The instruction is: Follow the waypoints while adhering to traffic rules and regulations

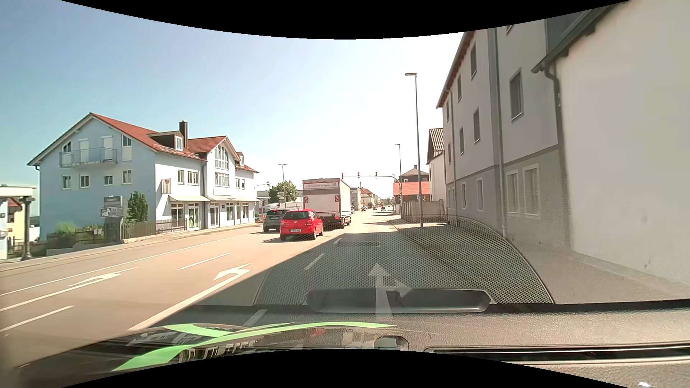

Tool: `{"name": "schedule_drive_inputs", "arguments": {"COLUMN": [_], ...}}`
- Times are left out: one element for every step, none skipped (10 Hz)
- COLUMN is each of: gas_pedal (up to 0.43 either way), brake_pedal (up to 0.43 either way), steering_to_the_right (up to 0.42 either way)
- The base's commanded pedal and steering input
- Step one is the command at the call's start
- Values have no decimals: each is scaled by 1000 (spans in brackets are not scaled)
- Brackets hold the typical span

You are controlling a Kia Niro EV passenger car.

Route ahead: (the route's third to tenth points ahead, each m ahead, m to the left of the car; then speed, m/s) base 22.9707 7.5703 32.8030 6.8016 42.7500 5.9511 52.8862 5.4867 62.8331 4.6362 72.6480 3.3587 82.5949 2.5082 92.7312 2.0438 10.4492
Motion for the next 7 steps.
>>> {"name": "schedule_drive_inputs", "arguments": {"gas_pedal": [98,98,98,98,98,110,110], "brake_pedal": [0,0,0,0,0,0,0], "steering_to_the_right": [13,12,12,12,10,7,6]}}
